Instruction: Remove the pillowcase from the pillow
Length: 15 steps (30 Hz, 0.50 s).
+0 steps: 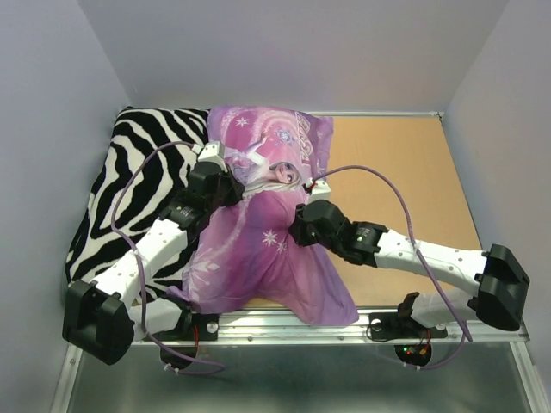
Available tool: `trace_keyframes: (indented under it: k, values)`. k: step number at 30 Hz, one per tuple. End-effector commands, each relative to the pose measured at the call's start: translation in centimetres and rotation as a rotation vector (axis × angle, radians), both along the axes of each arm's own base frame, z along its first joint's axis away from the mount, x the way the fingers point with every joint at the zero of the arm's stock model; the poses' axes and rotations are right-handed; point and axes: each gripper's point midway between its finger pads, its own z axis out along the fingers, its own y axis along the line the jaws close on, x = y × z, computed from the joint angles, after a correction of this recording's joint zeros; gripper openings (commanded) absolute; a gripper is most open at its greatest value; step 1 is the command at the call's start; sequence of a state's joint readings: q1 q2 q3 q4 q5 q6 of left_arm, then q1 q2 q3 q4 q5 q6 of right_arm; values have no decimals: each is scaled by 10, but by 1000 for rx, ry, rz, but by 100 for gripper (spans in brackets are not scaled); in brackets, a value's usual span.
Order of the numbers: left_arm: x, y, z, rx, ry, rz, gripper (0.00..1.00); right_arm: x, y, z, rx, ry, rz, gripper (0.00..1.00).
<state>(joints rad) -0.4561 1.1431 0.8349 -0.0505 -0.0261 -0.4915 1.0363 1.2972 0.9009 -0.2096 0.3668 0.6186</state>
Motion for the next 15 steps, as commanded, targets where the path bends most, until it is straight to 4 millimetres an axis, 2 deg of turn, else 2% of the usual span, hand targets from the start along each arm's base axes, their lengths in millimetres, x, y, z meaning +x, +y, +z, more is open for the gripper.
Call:
trace_keyframes:
  k: [1,2,3,6,7,8,9,10,12,14,15]
  values:
    - [-18,-50,16,-61,-1,-133,0,50,-45,24,41,-48,-200,6]
    - [-18,-55,18,-56,-8,-126,0,60,-58,28,42,-50,-235,4]
    - [-25,-71,20,-61,-8,-165,0,79,-85,33,39,-52,-311,3]
    - [-34,-100,25,-93,-11,-224,0,107,-123,45,35,-61,-410,3]
    - [-35,-110,23,-90,-3,-242,0,122,-146,56,23,-75,-476,2]
    - [-44,-129,27,-106,-13,-287,0,134,-164,55,-1,-78,-536,2]
    - [-46,-138,29,-108,-15,-304,0,135,-164,62,2,-87,-536,2]
    - [-52,-156,28,-103,-11,-341,0,145,-175,67,-6,-93,-567,3]
    - [-57,-174,31,-108,-15,-375,0,155,-187,73,-12,-100,-600,5]
    - [-58,-194,36,-116,-21,-410,0,159,-194,77,-19,-103,-610,15]
    - [-60,-203,40,-126,-30,-431,0,162,-197,87,-16,-122,-614,22]
